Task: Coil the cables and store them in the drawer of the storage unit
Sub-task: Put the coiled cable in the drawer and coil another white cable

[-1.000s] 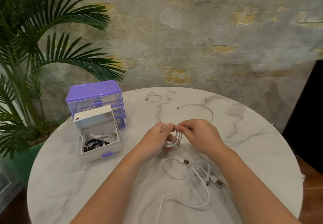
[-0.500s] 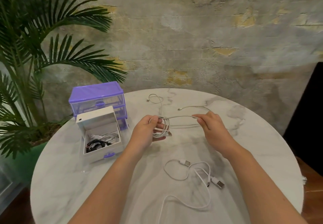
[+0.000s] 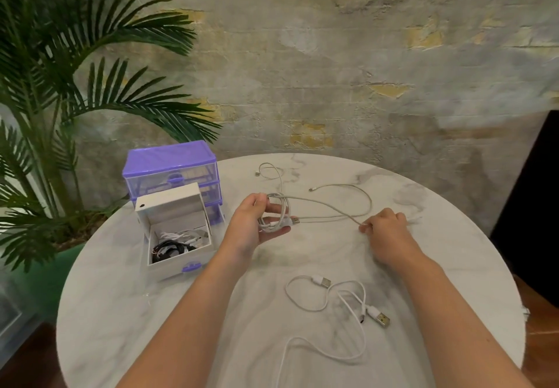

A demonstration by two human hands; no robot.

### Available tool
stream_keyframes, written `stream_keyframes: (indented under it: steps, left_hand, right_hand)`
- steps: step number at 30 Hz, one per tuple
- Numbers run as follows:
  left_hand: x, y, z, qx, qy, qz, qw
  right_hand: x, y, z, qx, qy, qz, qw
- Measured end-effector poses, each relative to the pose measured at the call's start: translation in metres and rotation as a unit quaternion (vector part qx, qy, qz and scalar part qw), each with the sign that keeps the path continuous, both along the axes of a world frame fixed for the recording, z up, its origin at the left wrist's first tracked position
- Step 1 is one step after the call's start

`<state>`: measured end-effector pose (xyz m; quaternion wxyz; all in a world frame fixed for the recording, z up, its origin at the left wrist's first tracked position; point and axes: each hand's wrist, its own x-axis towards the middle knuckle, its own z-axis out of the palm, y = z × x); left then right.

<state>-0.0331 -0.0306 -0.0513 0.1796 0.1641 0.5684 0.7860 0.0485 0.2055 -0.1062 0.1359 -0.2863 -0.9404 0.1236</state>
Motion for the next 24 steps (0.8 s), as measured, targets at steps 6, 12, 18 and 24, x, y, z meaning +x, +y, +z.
stream_keyframes:
  steps: [6, 12, 18, 24]
  left_hand:
    - [-0.002, -0.003, 0.002, 0.011, -0.019, -0.024, 0.999]
    - [-0.002, -0.002, -0.001, -0.020, -0.014, -0.048, 0.999]
    - [0.003, 0.004, -0.007, -0.059, -0.001, -0.075, 0.995]
    - [0.011, 0.010, -0.011, -0.060, 0.001, -0.090, 0.994]
  right_hand:
    - [-0.002, -0.002, 0.004, -0.058, 0.096, -0.005, 0.994]
    - [0.004, -0.032, 0.034, -0.259, 0.389, 0.038, 0.883]
    - [0.004, -0.045, 0.047, -0.566, 0.509, 0.114, 0.639]
    - [-0.005, -0.056, 0.046, -0.689, 0.409, 0.097, 0.591]
